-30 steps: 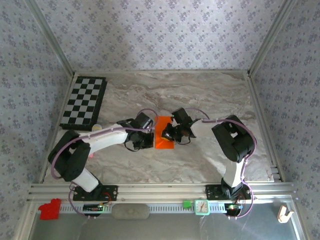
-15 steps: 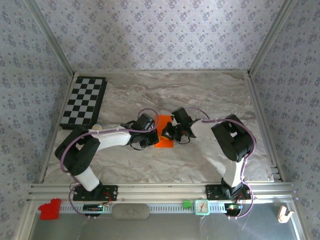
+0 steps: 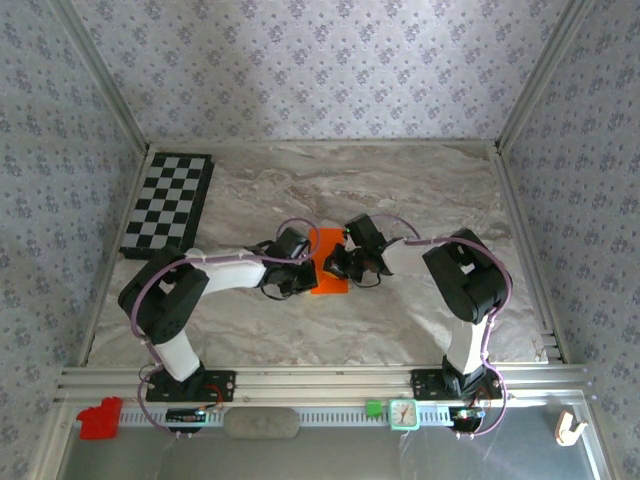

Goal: Fold a paper plane with a square sheet of paper (pick it up from the middle)
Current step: Fold the triangle a second time at the center of the table.

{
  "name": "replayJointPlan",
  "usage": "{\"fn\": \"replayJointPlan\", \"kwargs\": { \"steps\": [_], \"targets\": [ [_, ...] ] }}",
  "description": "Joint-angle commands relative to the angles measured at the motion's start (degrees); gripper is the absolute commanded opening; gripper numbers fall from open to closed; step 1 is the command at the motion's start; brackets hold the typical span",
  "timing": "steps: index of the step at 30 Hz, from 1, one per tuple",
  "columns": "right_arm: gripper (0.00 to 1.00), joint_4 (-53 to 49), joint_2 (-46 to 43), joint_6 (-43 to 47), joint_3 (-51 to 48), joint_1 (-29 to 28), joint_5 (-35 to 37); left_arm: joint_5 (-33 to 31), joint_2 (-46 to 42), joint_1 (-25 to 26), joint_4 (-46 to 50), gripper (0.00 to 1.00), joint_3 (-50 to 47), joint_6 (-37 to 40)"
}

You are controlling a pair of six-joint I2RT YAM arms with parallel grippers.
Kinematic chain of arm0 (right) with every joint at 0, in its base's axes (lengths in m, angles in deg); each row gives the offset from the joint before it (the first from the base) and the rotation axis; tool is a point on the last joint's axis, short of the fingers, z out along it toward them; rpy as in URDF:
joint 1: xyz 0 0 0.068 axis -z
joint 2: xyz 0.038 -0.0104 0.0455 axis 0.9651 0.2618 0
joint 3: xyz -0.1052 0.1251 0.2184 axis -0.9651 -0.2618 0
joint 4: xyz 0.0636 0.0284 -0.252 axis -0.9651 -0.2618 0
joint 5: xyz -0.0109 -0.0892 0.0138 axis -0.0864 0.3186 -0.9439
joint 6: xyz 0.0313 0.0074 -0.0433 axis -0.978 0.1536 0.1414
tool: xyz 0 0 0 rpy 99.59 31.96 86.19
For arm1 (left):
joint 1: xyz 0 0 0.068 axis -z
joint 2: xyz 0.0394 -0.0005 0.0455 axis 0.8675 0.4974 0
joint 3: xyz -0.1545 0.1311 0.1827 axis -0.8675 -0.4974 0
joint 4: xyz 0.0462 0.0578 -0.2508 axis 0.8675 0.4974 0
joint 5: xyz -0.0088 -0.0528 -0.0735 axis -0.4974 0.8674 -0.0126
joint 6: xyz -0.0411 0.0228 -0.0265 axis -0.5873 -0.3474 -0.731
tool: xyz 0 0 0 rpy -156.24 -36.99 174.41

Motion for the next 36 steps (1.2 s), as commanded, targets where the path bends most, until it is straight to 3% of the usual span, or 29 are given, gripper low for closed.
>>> {"fn": "replayJointPlan", "kwargs": {
  "steps": [1,9,22,29,36],
  "targets": [
    [0.04,-2.02,-1.34,2.50,-1.85,0.55,3.18,0.38,2.72,0.01,5.70,0.00,0.23,1.04],
    [0.05,-3.32,-6.70,7.48,-1.85,-0.36,3.51,0.15,3.10,-0.33,6.59,0.00,-0.19,1.19],
    [0.04,-2.34,-1.45,5.56,-1.33,-4.01,3.69,0.13,2.55,-1.03,6.51,0.00,-1.37,0.63],
    [0.04,-3.03,-0.05,7.37,-1.32,-1.90,4.06,-0.31,2.79,-1.38,9.01,0.00,-1.51,0.18],
    [0.04,-3.09,1.32,11.96,-0.80,4.39,2.66,-0.34,3.69,-1.73,11.72,0.00,-2.63,0.71]
  ]
}}
